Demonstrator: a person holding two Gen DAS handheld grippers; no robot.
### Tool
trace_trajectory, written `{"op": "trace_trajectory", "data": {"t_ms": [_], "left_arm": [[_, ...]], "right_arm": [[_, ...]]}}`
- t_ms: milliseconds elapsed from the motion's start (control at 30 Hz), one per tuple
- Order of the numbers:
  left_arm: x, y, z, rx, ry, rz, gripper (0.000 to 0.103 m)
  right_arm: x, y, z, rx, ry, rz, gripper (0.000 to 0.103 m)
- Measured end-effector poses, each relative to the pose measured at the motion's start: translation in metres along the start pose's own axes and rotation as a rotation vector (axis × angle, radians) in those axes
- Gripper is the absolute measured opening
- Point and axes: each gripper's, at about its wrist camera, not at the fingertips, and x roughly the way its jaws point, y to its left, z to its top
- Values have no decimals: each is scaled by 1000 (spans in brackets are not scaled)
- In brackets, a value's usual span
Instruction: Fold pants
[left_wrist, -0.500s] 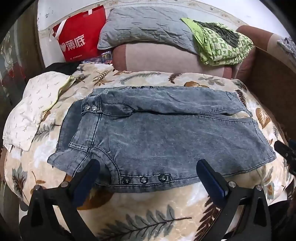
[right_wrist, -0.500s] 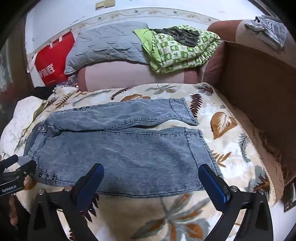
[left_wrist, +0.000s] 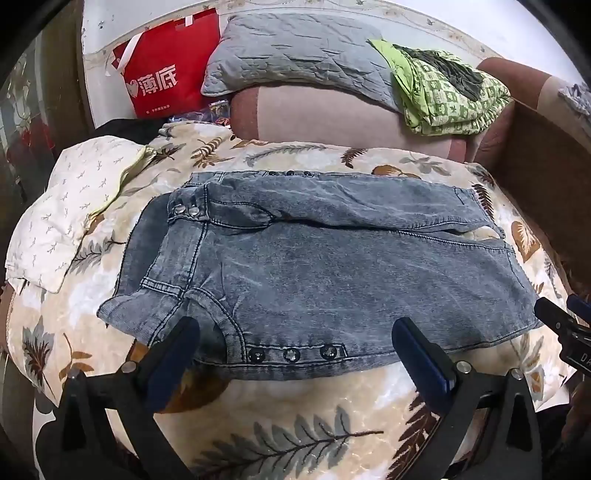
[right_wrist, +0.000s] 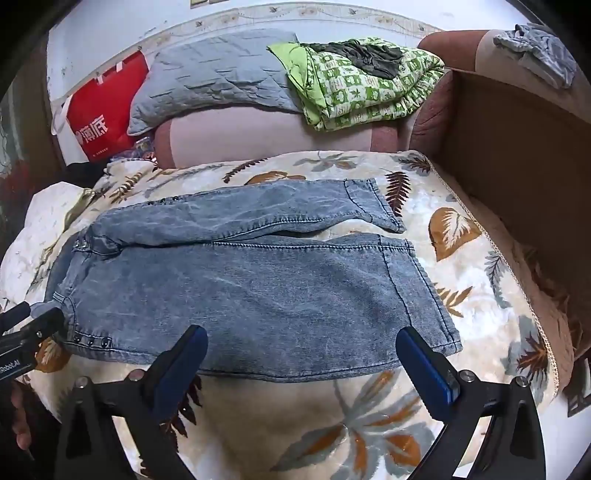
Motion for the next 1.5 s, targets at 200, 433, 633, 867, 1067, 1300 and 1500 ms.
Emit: {"op": "trace_trajectory", "data": {"t_ms": [200,433,633,867,1067,1300,1500], "left_arm": [[-1,-4,-2,2,-3,6,103],[1,-3,-2,1,5,4,103],[3,-2,-3,-2,13,5,103],[4,0,-3,-2,14,11,103],[4,1,-4,-1,17,13,103],[4,1,-4,-3,20,13,103],[4,2,-5,0,22,12,103]], "right_arm": [[1,-1,-2,-4,4,-11,103],[3,-3,-3,6,6,-10,103],[5,-2,-2,7,7,-6,103],[5,-2,-1,9,9,-1,103],[5,-2,-1,10,11,-2,103],[6,-2,-3,10,14,-3,103],[7,-3,-4,13,18,-4,103]]}}
